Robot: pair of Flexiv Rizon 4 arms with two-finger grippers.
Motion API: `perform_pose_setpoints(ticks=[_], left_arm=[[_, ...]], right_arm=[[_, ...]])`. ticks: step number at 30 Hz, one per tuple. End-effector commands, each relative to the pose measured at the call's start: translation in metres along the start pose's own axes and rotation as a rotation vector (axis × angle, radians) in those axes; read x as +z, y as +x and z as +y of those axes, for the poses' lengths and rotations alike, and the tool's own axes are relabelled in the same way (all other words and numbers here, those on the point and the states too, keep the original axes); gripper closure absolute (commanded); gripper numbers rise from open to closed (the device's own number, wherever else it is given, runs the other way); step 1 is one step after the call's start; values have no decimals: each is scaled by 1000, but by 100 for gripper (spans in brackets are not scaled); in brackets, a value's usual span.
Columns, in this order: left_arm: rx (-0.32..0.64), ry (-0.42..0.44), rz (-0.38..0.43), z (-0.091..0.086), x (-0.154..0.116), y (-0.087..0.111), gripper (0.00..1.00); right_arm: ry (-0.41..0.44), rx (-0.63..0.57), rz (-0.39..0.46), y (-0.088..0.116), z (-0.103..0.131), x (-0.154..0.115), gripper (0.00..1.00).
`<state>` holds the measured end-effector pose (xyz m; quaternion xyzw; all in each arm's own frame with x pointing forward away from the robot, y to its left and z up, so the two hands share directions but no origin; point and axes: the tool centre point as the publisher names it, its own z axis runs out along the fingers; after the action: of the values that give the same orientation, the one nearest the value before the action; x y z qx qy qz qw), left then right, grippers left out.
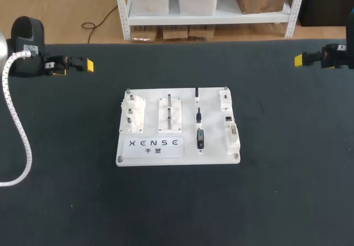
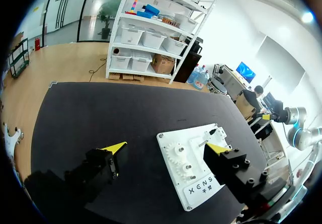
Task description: Insert the USB connector, Ethernet cable, and multi-pin plug into their matching sockets one by one.
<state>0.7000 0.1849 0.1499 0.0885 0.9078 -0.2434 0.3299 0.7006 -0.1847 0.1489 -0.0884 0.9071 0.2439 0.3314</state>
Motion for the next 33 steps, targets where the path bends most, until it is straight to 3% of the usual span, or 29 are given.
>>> perform_pose_setpoints(ticks=[1,23,29,33], left_arm=[[0,0,0,0,0,0,0],[0,0,0,0,0,0,0],[0,0,0,0,0,0,0],[0,0,0,0,0,0,0]], right_arm=[[0,-1,1,0,0,0,0],[0,-1,1,0,0,0,0],[140,-61,61,-29,54,24,0],[235,-60,122,-33,88,44,0]])
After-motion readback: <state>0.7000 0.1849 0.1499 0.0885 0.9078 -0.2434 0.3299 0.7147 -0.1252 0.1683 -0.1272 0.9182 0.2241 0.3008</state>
